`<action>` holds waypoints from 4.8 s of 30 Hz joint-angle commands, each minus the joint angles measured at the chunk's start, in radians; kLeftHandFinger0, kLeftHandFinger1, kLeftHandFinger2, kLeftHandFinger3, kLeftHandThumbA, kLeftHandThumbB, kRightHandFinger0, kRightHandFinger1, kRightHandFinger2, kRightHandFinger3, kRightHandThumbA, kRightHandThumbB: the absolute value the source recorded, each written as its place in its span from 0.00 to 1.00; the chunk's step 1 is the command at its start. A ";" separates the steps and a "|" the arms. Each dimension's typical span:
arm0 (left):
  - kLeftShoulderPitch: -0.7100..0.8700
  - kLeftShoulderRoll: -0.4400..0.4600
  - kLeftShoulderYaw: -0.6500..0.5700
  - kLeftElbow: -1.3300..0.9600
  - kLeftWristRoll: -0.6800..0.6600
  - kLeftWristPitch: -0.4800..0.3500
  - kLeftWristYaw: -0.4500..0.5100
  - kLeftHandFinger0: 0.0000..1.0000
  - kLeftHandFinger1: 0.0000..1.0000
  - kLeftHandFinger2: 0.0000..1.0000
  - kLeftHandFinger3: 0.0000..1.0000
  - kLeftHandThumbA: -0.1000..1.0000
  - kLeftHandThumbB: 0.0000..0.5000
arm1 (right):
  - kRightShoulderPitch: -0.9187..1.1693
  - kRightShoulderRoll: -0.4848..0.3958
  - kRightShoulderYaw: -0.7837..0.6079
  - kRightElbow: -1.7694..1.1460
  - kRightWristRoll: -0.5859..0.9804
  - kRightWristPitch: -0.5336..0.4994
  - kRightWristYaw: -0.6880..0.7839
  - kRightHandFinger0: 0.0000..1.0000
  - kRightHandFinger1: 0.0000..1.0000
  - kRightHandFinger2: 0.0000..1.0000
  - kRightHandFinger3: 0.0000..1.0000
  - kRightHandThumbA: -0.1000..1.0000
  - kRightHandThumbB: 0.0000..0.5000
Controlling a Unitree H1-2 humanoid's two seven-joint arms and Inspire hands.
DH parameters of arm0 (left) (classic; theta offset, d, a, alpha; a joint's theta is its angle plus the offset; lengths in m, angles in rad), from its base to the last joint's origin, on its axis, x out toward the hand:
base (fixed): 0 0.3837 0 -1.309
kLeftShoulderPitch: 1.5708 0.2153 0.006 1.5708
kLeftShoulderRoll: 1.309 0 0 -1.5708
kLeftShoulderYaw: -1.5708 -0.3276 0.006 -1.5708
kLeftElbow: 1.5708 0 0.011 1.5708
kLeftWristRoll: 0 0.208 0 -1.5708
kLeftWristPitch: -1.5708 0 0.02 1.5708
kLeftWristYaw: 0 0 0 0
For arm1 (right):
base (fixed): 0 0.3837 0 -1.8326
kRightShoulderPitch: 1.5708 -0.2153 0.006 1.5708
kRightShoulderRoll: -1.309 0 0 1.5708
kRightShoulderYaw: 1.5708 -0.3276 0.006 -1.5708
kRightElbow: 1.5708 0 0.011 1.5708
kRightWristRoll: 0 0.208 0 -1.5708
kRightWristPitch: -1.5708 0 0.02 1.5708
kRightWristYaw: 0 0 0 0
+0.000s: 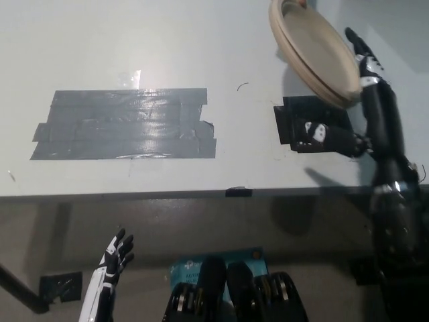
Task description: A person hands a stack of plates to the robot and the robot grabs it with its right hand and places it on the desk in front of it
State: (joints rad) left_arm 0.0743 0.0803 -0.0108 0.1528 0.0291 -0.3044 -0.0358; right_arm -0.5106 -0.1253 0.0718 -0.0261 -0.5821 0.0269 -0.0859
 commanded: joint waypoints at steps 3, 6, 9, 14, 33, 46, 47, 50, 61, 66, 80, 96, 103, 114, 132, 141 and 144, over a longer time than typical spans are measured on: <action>-0.009 0.006 -0.004 -0.028 0.003 -0.019 -0.007 1.00 1.00 1.00 1.00 1.00 0.39 | -0.123 -0.033 0.027 0.115 -0.067 -0.017 -0.057 1.00 1.00 1.00 1.00 1.00 0.66; -0.011 0.006 -0.004 -0.025 0.001 -0.024 -0.008 1.00 1.00 1.00 1.00 1.00 0.38 | -0.156 -0.036 0.038 0.173 -0.063 -0.017 -0.055 1.00 1.00 1.00 1.00 1.00 0.74; -0.014 0.007 -0.003 -0.017 -0.001 -0.027 -0.009 1.00 1.00 1.00 1.00 1.00 0.39 | -0.193 -0.042 0.057 0.229 -0.094 -0.005 -0.065 1.00 1.00 1.00 1.00 1.00 0.80; -0.013 0.007 -0.003 -0.022 0.002 -0.026 -0.006 1.00 1.00 1.00 1.00 1.00 0.38 | -0.244 -0.055 0.085 0.301 -0.131 -0.011 -0.099 1.00 1.00 1.00 1.00 1.00 0.87; -0.019 0.005 -0.004 -0.030 0.001 -0.014 -0.008 1.00 1.00 1.00 1.00 1.00 0.39 | -0.353 -0.064 0.211 0.592 -0.376 0.166 -0.444 0.24 0.23 0.32 0.55 0.67 0.42; -0.024 0.005 -0.002 -0.024 0.003 -0.001 -0.005 1.00 1.00 1.00 1.00 1.00 0.40 | -0.326 -0.095 0.164 0.438 -0.343 0.095 -0.547 0.00 0.00 0.10 0.07 0.99 0.07; -0.024 0.006 -0.001 -0.024 0.006 0.001 -0.004 1.00 1.00 1.00 1.00 1.00 0.40 | -0.323 -0.096 0.164 0.417 -0.340 0.086 -0.549 0.00 0.00 0.16 0.07 0.97 0.07; -0.026 0.006 -0.004 -0.027 0.011 0.006 -0.004 1.00 1.00 1.00 1.00 1.00 0.38 | -0.314 -0.097 0.166 0.350 -0.337 0.083 -0.534 0.00 0.00 0.30 0.12 0.96 0.08; -0.032 0.011 -0.003 -0.032 0.017 0.011 -0.002 1.00 1.00 1.00 1.00 1.00 0.38 | -0.319 -0.115 0.211 0.256 -0.382 0.035 -0.527 0.00 0.04 0.32 0.34 0.79 0.07; -0.033 0.013 -0.004 -0.033 0.011 0.016 -0.008 1.00 1.00 1.00 1.00 1.00 0.41 | -0.312 -0.147 0.265 0.325 -0.452 0.065 -0.509 0.00 0.00 0.16 0.20 0.79 0.04; -0.045 0.013 -0.003 -0.033 0.008 0.019 -0.007 1.00 1.00 1.00 1.00 1.00 0.43 | -0.344 -0.178 0.445 0.831 -0.484 -0.029 -0.654 0.00 0.00 0.00 0.09 0.71 0.05; -0.066 0.016 -0.003 -0.020 0.016 0.004 -0.005 1.00 1.00 1.00 1.00 1.00 0.41 | -0.307 -0.174 0.455 0.751 -0.325 -0.163 -0.546 0.02 0.05 0.14 0.24 0.93 0.39; -0.075 0.020 -0.005 -0.023 0.028 0.018 -0.005 1.00 1.00 1.00 1.00 1.00 0.42 | -0.260 -0.238 0.435 0.440 -0.133 -0.171 -0.141 1.00 1.00 1.00 1.00 0.96 0.77; -0.090 0.023 -0.003 -0.036 0.040 0.050 -0.004 1.00 1.00 1.00 1.00 1.00 0.41 | -0.241 -0.324 0.450 0.129 0.004 0.113 0.348 1.00 1.00 1.00 1.00 0.92 1.00; -0.115 0.027 -0.001 -0.016 0.031 0.056 -0.010 1.00 1.00 1.00 1.00 1.00 0.43 | -0.233 -0.596 0.141 -0.458 1.109 0.232 0.552 1.00 1.00 1.00 1.00 1.00 1.00; -0.137 0.030 -0.001 -0.025 0.029 0.071 -0.015 1.00 1.00 1.00 1.00 1.00 0.38 | -0.152 -0.665 0.076 -0.723 1.293 -0.018 0.207 1.00 1.00 1.00 1.00 0.98 1.00; -0.144 0.029 0.000 -0.015 0.024 0.058 -0.016 1.00 1.00 1.00 1.00 1.00 0.37 | -0.031 -0.673 0.106 -0.796 1.246 -0.087 0.135 1.00 1.00 1.00 1.00 0.93 1.00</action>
State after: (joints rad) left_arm 0.0072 0.0855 -0.0088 0.1580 0.0511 -0.2596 -0.0355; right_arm -0.5562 -0.5325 0.4478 0.0301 -0.3539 0.0565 0.0529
